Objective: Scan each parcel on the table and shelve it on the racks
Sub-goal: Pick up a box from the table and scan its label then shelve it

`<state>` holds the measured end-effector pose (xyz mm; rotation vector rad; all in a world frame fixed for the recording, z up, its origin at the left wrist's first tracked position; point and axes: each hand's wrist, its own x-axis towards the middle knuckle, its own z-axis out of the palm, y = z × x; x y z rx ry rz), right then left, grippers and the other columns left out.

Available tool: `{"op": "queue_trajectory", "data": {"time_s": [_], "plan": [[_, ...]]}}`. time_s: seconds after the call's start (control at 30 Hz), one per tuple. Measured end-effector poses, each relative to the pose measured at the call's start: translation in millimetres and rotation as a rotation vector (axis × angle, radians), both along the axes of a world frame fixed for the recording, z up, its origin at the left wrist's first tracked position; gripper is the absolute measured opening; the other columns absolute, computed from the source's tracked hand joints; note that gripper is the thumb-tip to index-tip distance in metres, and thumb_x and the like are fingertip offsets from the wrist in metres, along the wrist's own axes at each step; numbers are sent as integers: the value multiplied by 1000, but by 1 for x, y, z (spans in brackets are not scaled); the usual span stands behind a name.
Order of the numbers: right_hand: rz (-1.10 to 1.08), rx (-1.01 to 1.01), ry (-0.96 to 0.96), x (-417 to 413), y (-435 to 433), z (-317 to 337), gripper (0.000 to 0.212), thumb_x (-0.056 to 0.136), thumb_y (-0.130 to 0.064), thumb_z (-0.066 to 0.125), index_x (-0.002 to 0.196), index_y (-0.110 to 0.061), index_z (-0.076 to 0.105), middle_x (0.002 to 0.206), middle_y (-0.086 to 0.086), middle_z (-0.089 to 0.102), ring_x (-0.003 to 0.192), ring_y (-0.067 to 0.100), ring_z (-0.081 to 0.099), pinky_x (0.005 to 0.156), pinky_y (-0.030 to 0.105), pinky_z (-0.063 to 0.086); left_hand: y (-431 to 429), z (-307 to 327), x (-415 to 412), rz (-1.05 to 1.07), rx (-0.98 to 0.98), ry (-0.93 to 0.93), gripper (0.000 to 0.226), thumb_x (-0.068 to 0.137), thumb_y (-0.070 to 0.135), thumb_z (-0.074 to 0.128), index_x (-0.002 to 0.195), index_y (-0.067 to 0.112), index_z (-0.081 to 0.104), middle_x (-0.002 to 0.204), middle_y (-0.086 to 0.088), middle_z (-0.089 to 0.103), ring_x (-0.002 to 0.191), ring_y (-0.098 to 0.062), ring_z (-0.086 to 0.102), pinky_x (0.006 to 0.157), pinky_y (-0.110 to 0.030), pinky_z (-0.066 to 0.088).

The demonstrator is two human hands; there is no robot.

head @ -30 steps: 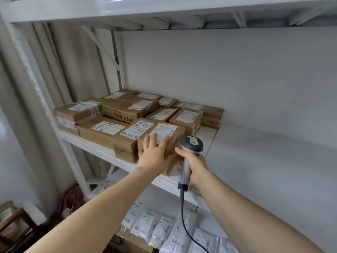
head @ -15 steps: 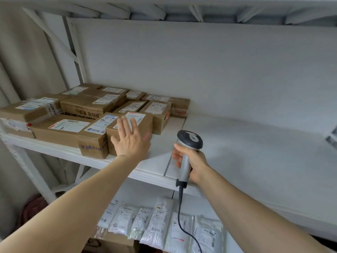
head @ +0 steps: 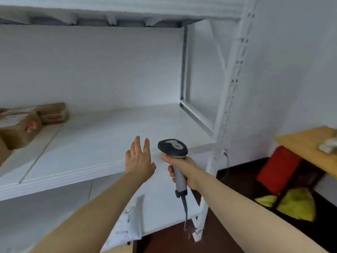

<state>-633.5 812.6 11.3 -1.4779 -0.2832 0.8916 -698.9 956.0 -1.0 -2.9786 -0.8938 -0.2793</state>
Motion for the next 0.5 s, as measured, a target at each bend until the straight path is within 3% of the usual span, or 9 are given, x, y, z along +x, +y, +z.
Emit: {"op": "queue_trajectory", "data": {"time_s": [0.13, 0.37, 0.5], "plan": [[-221, 14, 20, 37, -123, -12, 34, 75, -36, 81, 86, -9, 63, 57, 4, 54, 46, 14, 47, 49, 25, 41, -118, -17, 60, -220, -88, 33, 86, 93, 40, 53, 153, 14, -4, 157, -18, -12, 146, -33, 9, 115, -40, 20], [-584, 25, 13, 95, -313, -22, 21, 76, -7, 78, 88, -6, 61, 55, 5, 51, 45, 14, 44, 47, 25, 38, -290, -24, 159, -608, -108, 116, 84, 92, 36, 53, 153, 15, -1, 157, -18, -12, 144, -34, 16, 108, -41, 31], [-806, 5, 55, 125, -403, -38, 24, 76, 3, 75, 93, -7, 61, 55, 5, 51, 43, 13, 44, 46, 25, 40, -374, -34, 218, -786, -121, 149, 82, 92, 35, 53, 153, 14, 4, 157, -19, -7, 139, -34, 26, 105, -39, 37]]}}
